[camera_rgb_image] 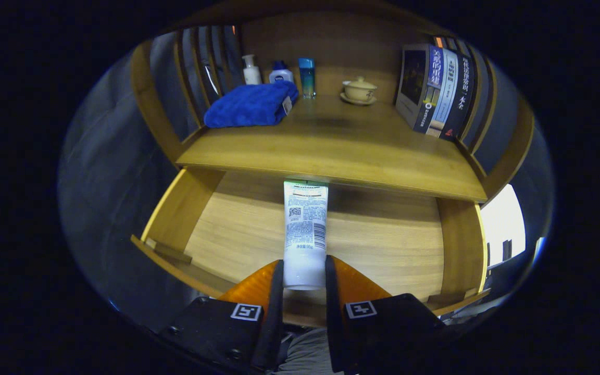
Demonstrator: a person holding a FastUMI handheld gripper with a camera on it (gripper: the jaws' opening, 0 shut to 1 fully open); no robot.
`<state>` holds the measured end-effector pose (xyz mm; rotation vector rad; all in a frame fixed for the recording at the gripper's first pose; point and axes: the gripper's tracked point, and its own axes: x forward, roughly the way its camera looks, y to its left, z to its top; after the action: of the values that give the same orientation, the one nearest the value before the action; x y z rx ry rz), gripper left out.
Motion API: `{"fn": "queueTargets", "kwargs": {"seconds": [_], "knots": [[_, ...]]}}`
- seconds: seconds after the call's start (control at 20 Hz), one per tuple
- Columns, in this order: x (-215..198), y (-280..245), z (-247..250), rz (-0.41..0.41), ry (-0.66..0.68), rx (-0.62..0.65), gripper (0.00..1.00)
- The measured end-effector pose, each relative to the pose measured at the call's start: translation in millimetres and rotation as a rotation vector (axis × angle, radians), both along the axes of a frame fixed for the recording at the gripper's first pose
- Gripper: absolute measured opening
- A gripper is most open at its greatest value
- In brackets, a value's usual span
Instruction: Pull open the drawer, take out the items inside it, and place them on the countertop above the cabinet.
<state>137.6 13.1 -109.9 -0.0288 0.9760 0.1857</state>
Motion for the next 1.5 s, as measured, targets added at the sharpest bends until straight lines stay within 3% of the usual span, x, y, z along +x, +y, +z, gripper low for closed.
{"fn": "queueTargets", "kwargs": {"seconds": [0.3,0.65,0.8,1.1,1.5], "knots": [[42.0,7.6,57.2,0.002,-0.198,0.029,0.44],[35.0,14.9,103.0,-0.022,-0.307,0.167,0.45],[70.5,0.9,124.8,-0.047,-0.451,0.105,0.44],[147.5,-9.8,85.3,-0.120,-0.515,0.014,0.45],[183.3,-19.8,41.3,-0.193,-0.494,-0.011,0.46]]}}
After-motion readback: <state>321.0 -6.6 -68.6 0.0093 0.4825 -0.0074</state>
